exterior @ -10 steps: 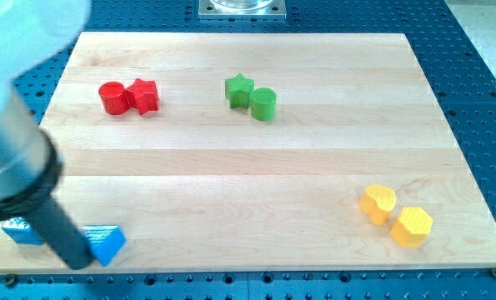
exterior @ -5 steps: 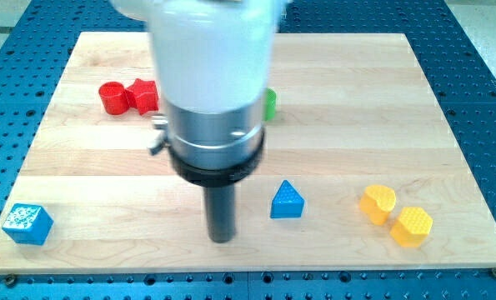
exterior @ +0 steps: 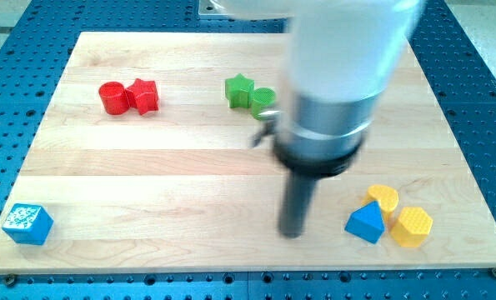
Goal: Push the blue blocks into the yellow blocks
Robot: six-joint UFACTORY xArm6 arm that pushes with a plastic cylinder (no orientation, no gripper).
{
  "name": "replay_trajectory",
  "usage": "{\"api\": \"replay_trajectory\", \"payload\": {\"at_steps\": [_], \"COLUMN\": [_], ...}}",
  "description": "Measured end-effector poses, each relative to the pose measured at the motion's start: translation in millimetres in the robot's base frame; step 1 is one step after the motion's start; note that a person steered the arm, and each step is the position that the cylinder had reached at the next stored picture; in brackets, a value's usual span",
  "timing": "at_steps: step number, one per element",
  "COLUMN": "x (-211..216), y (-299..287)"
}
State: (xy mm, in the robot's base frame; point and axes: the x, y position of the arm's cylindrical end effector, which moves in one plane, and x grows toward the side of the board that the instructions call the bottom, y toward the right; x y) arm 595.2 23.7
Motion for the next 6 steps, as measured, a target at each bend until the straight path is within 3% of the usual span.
{"api": "replay_trajectory", "payload": {"at_steps": [1,2,3,4,5,6], "x": [23,21,21,-17,-52,-73], "y": [-38,-204,-311,-327,-228,-171]}}
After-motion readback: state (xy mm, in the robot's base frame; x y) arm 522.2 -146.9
